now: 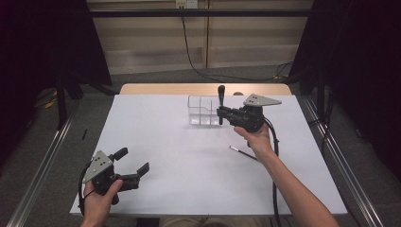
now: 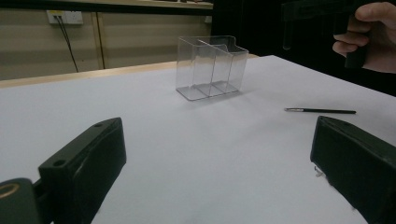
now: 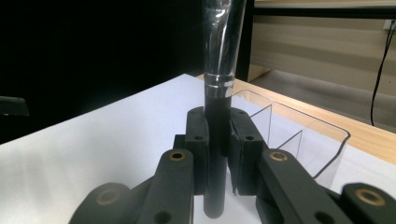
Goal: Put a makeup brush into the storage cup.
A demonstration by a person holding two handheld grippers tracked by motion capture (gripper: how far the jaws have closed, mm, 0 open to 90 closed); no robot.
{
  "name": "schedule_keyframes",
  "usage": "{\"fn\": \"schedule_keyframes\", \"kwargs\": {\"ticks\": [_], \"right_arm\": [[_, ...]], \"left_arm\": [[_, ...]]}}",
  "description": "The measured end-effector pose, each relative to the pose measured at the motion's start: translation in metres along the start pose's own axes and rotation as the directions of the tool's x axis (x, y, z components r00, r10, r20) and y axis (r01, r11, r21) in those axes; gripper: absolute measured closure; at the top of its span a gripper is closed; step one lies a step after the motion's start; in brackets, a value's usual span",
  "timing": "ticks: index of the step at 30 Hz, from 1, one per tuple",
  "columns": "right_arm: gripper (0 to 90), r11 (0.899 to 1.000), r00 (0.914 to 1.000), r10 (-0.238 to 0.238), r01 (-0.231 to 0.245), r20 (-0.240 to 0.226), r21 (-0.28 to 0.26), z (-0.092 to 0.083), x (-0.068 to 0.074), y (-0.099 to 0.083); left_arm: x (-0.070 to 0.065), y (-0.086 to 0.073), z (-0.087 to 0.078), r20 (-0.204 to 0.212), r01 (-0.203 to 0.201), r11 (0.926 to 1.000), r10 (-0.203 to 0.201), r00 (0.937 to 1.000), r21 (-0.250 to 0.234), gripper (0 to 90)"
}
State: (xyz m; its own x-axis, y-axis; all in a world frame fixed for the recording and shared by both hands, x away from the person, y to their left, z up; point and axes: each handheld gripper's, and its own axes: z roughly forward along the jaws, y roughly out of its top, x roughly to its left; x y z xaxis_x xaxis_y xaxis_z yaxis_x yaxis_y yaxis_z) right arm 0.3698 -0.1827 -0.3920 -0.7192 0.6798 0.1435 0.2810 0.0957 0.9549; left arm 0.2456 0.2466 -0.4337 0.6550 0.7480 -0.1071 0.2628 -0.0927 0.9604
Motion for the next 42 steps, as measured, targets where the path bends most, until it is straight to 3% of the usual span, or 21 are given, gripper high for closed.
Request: {"fn": "schedule_keyframes", "kwargs": {"ticks": [24, 34, 37, 42], "right_arm": [[80.1, 0.999, 0.9982, 0.002, 0.0, 0.059, -0.038, 0.031, -0.029, 0.027], [80.1, 1.0, 0.9948, 0.016, -0.015, 0.1, -0.011, 0.051, -0.04, 0.024], [80.1, 1.0, 0.9948, -0.005, 0.005, 0.102, 0.001, 0.057, -0.041, 0.024], [80.0, 1.0, 0.9932, 0.015, -0.016, 0.115, 0.014, 0.064, -0.047, 0.017]], "left_arm": [[0.002, -0.002, -0.003, -0.017, 0.005, 1.0, -0.005, 0.9999, 0.003, 3.1], [0.001, -0.001, -0.004, -0.021, -0.009, 0.9999, 0.009, 0.9997, 0.01, 3.3], [0.002, -0.001, -0.004, -0.021, -0.008, 0.9999, 0.008, 0.9997, 0.009, 3.3], [0.002, -0.001, -0.005, -0.023, -0.004, 1.0, 0.004, 0.9997, 0.005, 3.3]]}}
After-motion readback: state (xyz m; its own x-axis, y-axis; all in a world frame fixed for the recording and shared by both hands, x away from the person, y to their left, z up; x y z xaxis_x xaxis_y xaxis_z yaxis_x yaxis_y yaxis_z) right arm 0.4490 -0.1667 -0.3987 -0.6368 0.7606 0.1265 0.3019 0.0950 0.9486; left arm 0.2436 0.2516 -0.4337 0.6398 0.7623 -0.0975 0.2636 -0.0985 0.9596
